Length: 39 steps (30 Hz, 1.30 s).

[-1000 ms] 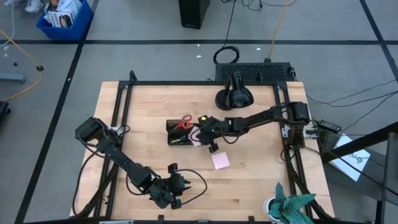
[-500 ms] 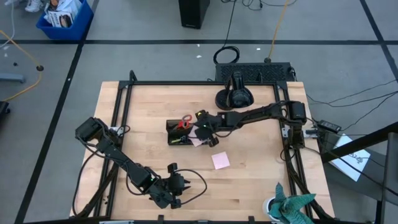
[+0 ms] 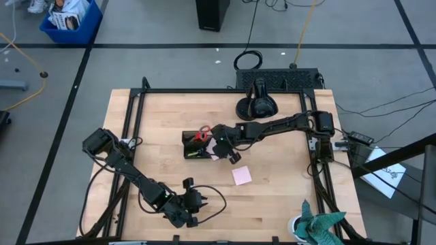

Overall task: Pick and place office supplies into organizer
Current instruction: Put the pink sticky notes into the black desk organizer

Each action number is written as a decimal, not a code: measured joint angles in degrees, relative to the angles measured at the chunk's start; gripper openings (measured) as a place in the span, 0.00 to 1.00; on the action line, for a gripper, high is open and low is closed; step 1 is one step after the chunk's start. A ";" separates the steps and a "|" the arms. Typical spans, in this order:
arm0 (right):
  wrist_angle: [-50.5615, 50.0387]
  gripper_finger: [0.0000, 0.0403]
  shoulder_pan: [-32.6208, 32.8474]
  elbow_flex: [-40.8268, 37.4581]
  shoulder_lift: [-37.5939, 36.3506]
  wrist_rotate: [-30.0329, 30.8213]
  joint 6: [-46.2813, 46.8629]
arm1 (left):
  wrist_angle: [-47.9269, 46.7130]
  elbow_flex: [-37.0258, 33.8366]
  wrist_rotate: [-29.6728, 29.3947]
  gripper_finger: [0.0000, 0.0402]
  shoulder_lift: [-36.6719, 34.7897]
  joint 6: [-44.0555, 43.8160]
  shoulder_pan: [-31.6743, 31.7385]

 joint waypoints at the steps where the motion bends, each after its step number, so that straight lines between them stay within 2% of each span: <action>1: 0.19 0.00 0.02 0.06 0.49 -0.02 0.23 | 0.03 0.00 0.00 0.21 0.00 0.00 0.00; 6: 1.29 0.00 0.85 0.11 3.74 0.52 0.83 | 0.06 0.00 0.00 0.21 0.00 0.00 0.02; 11: 2.30 0.00 1.55 0.33 5.59 5.60 0.72 | 0.10 0.00 0.00 0.21 0.00 0.00 0.07; 32: -1.51 0.00 3.19 2.19 4.52 6.39 10.63 | 0.14 0.00 0.00 0.21 0.00 -0.26 0.07; 39: -1.38 0.00 4.76 2.23 1.64 10.81 11.13 | 0.37 0.00 0.00 0.21 0.00 -0.50 0.07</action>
